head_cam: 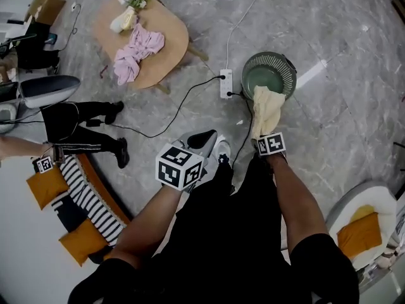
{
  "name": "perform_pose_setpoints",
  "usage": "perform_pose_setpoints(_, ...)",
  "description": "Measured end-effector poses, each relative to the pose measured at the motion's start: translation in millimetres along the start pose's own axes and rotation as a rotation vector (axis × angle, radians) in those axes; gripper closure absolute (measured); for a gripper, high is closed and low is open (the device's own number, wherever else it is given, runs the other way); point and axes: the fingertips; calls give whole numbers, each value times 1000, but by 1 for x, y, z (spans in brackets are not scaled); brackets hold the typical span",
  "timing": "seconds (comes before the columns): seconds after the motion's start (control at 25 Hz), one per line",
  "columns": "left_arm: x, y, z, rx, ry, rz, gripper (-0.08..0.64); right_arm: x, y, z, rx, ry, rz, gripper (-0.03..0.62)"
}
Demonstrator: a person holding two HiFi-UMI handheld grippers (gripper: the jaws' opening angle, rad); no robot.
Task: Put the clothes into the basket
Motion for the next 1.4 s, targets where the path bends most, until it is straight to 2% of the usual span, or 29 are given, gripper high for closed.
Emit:
perform_pose_setpoints(0.24, 8, -11, -8, 21, 35, 26, 558, -9, 17, -16, 5, 11, -2, 410)
perform_pose_setpoints(0.48, 18, -21, -18, 41, 75, 61, 558, -6, 13, -56, 92, 59, 56, 415)
perform_pose_setpoints(0.64, 26, -28, -25, 57, 113, 96, 558, -7, -12, -100, 233, 100, 108, 457)
perform_pose_setpoints(0.8, 34, -31, -38, 67, 151, 141, 558, -20, -44, -163, 446, 118, 202, 539)
perform_pose_setpoints(0.92, 42, -29, -49, 65, 182, 174, 559, -40, -61, -221, 608, 111, 258, 566)
perform_pose_setpoints(1.04, 50, -28, -59, 68, 217, 206, 559, -67, -68, -271, 732, 69, 283, 575)
perform_pose_setpoints(1.4, 74, -29, -79, 88, 277, 274, 559, -121, -62, -362, 905, 71, 244, 577)
Point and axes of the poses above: the fingertips, and each gripper's own axes: z forward along the fingers, x to its right, y out of its underside, and after that the axes turned 11 degrees about y, right-handed
